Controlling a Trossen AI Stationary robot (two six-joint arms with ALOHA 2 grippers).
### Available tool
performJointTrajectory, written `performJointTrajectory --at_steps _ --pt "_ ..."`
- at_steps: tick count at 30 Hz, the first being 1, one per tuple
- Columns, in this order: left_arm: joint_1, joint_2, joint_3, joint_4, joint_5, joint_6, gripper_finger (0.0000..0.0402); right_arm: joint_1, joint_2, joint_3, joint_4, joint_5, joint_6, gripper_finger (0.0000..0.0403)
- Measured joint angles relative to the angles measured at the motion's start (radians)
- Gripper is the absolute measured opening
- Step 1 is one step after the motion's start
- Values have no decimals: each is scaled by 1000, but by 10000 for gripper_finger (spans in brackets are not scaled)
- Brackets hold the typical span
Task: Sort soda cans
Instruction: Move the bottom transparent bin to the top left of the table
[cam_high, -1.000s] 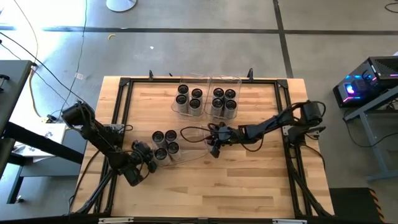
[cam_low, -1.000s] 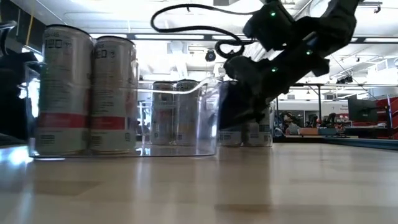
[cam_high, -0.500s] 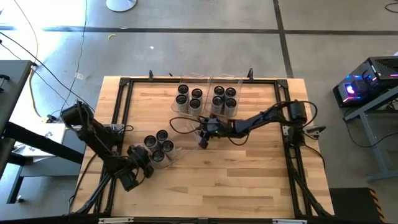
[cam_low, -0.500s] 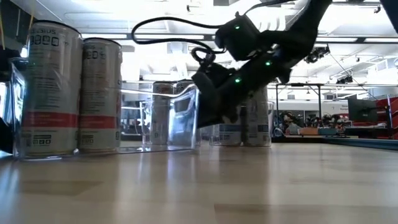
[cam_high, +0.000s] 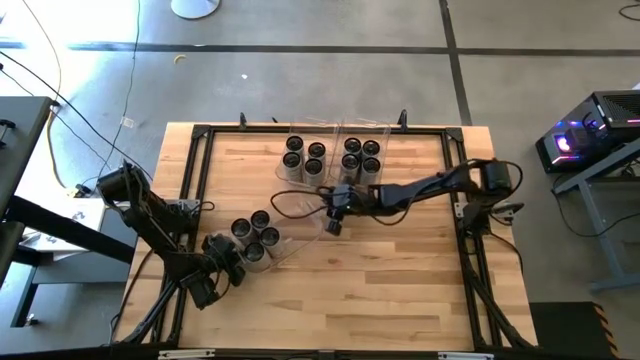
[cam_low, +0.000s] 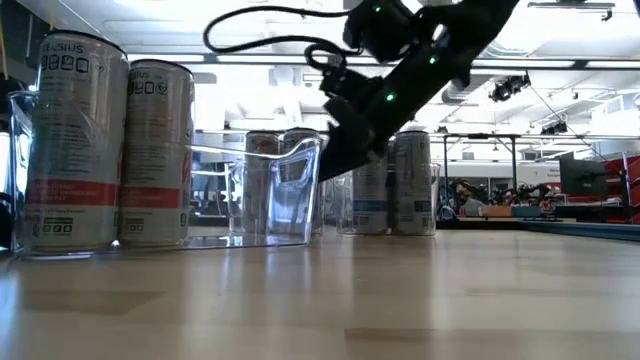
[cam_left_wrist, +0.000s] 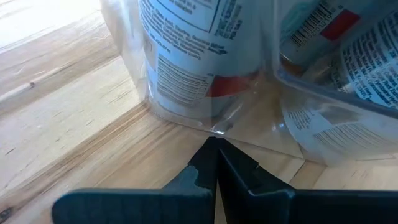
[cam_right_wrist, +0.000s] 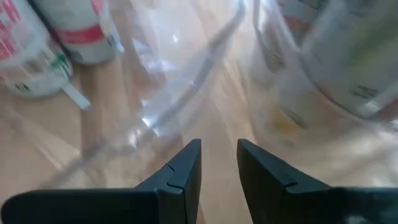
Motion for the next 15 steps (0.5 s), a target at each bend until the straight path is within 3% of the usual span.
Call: performJointTrajectory --at_steps 10,15 --pt "0 1 0 1 -10 1 0 44 -134 -3 -430 19 61 98" --pt "-1 2 -1 3 -27 0 0 104 -129 -3 -419 -172 82 98"
